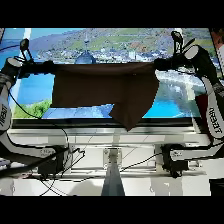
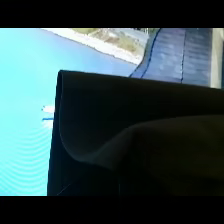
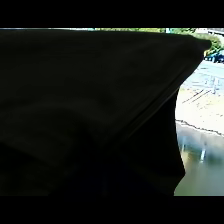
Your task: Fold the clothes and pants, and hang the long-sleeved shirts on hangers.
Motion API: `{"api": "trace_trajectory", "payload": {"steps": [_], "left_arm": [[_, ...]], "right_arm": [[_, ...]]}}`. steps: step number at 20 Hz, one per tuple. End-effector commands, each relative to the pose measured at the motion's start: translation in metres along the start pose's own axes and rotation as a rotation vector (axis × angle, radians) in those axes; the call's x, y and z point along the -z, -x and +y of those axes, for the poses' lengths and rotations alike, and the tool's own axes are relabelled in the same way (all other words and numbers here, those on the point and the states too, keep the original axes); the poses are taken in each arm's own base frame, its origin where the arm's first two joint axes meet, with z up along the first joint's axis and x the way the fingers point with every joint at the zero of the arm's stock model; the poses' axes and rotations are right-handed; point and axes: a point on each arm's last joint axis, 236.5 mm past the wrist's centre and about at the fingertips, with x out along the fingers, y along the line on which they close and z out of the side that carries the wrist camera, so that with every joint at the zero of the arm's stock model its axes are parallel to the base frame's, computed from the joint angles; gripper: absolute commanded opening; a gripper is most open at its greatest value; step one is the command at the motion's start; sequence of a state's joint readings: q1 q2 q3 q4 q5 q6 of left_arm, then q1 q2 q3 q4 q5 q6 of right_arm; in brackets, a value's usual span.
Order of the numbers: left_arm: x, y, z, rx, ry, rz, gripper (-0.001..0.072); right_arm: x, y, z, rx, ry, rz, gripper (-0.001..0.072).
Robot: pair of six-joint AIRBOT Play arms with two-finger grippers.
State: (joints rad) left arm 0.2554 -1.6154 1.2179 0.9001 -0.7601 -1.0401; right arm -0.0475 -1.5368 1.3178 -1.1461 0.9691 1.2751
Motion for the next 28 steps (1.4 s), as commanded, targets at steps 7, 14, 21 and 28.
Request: {"api": "trace_trajectory", "payload": {"steps": [7,14,21,28], "left_arm": [[0.013,-0.018,0.011,-0.009,0.019,0.036,0.0019],[0.003,0.019,-0.003,0.017,-0.013,0.028,0.0556],[-0.032,0.168,0.006,-0.152,-0.17,-0.134,0.0142],[0.054,0.209,0.06,-0.274,-0.16,0.077,0.0009]], "right_arm": [[0.012,-0.015,0.0,-0.045,-0.005,0.052,0.0085],[0.013,0.01,-0.002,-0.018,0.038,0.072,0.0376],[0.019,0.14,-0.096,0.256,0.041,0.011,0.0012],[0.157,0.099,-0.075,-0.222,-0.417,0.218,0.0011]]}}
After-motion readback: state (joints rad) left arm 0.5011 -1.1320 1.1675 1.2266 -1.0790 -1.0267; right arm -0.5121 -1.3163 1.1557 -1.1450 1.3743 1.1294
